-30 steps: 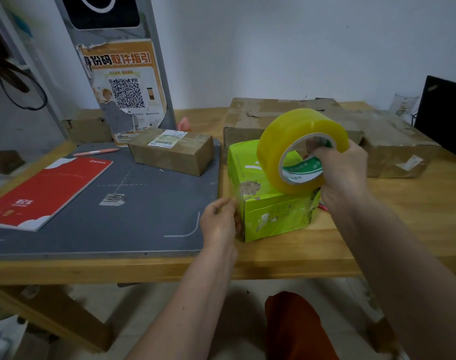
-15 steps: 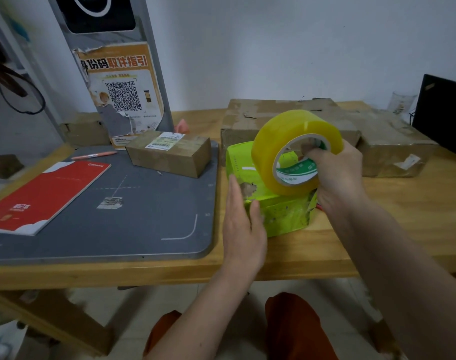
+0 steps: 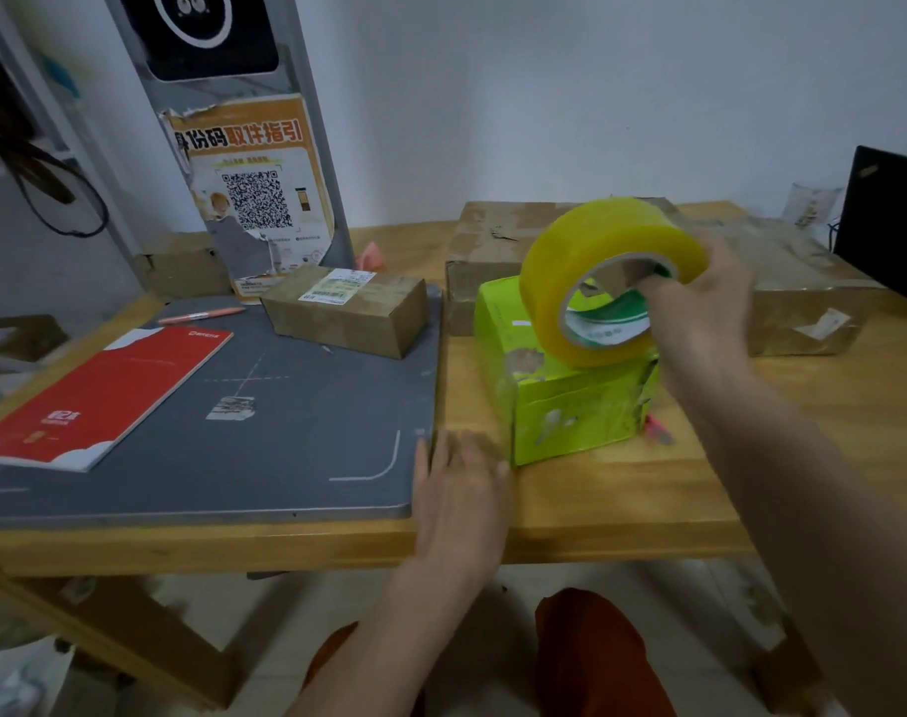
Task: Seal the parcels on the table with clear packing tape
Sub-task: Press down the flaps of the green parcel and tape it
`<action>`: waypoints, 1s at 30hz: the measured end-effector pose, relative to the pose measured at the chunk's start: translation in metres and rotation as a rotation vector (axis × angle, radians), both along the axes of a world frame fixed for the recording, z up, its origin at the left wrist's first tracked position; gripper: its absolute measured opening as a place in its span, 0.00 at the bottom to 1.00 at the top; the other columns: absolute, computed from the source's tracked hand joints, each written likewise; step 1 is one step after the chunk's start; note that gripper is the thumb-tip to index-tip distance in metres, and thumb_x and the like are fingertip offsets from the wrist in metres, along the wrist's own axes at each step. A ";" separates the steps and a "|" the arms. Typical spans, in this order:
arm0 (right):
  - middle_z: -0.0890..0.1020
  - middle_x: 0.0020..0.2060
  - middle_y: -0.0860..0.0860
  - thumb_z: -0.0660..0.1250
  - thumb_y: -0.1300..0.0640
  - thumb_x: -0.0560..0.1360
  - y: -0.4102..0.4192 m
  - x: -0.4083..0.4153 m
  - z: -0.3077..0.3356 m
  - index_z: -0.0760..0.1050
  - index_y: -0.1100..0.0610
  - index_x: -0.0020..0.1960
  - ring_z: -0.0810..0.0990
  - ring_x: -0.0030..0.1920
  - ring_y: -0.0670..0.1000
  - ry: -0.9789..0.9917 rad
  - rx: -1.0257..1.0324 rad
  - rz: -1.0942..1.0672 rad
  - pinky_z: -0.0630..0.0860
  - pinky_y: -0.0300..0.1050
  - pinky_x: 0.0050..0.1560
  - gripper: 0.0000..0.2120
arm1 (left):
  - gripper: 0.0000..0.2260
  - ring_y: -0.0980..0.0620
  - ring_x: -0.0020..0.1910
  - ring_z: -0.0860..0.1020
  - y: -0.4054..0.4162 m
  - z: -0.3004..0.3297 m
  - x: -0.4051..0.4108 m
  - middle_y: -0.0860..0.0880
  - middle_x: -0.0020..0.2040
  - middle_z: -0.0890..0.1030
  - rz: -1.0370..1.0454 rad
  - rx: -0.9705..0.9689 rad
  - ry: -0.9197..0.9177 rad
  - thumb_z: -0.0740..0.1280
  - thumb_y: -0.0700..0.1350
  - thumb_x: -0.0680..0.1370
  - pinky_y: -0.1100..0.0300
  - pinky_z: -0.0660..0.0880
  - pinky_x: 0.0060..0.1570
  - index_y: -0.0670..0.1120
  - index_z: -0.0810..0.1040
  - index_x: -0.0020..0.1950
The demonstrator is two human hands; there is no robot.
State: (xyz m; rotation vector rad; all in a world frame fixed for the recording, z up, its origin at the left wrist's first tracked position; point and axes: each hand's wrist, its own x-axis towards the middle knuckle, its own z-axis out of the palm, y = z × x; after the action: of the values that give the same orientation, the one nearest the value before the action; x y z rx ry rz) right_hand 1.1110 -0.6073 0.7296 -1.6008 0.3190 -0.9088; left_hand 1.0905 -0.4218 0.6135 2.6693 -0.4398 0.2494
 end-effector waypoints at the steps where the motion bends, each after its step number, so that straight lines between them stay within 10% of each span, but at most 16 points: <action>1: 0.82 0.37 0.48 0.69 0.69 0.68 -0.006 0.000 0.001 0.79 0.53 0.45 0.81 0.41 0.51 -0.025 0.006 0.001 0.79 0.47 0.47 0.13 | 0.31 0.50 0.80 0.53 0.005 -0.003 -0.003 0.45 0.79 0.61 0.008 -0.064 -0.009 0.57 0.59 0.82 0.58 0.40 0.76 0.43 0.56 0.80; 5: 0.82 0.35 0.45 0.68 0.73 0.69 -0.019 0.005 -0.010 0.78 0.51 0.41 0.81 0.38 0.47 0.002 0.099 0.054 0.78 0.44 0.44 0.16 | 0.51 0.55 0.80 0.42 0.000 0.031 0.028 0.50 0.82 0.47 -0.162 -0.264 -0.160 0.72 0.64 0.71 0.56 0.43 0.79 0.45 0.46 0.81; 8: 0.83 0.35 0.48 0.69 0.71 0.71 -0.022 0.009 -0.014 0.79 0.54 0.43 0.82 0.39 0.50 -0.011 0.125 0.082 0.78 0.45 0.44 0.11 | 0.59 0.52 0.80 0.49 -0.019 0.059 0.062 0.52 0.82 0.52 -0.335 -0.297 0.073 0.76 0.66 0.65 0.49 0.53 0.78 0.51 0.41 0.82; 15: 0.83 0.39 0.53 0.71 0.67 0.72 -0.023 0.018 -0.008 0.79 0.54 0.44 0.83 0.44 0.54 0.036 0.025 0.120 0.79 0.50 0.50 0.08 | 0.47 0.51 0.77 0.57 -0.026 0.028 0.075 0.47 0.78 0.62 -0.307 -0.298 -0.120 0.73 0.62 0.72 0.54 0.58 0.76 0.45 0.53 0.81; 20: 0.83 0.40 0.50 0.70 0.65 0.74 -0.026 0.023 -0.004 0.80 0.60 0.53 0.82 0.43 0.49 0.035 -0.087 0.128 0.78 0.40 0.46 0.08 | 0.47 0.52 0.78 0.55 -0.026 0.022 0.075 0.47 0.78 0.62 -0.353 -0.291 -0.144 0.65 0.68 0.72 0.62 0.53 0.75 0.45 0.51 0.81; 30: 0.83 0.41 0.48 0.72 0.63 0.72 -0.046 0.032 -0.010 0.80 0.54 0.50 0.84 0.46 0.53 0.065 -0.101 0.055 0.80 0.54 0.54 0.08 | 0.50 0.55 0.79 0.50 -0.028 0.025 0.073 0.50 0.80 0.57 -0.356 -0.247 -0.105 0.66 0.66 0.72 0.62 0.50 0.77 0.44 0.43 0.81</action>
State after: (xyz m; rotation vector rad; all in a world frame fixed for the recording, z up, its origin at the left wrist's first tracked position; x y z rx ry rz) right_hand 1.1426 -0.6531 0.7198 -1.7262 0.2768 -0.8438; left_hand 1.1633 -0.4498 0.6388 2.2958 -0.8465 0.3135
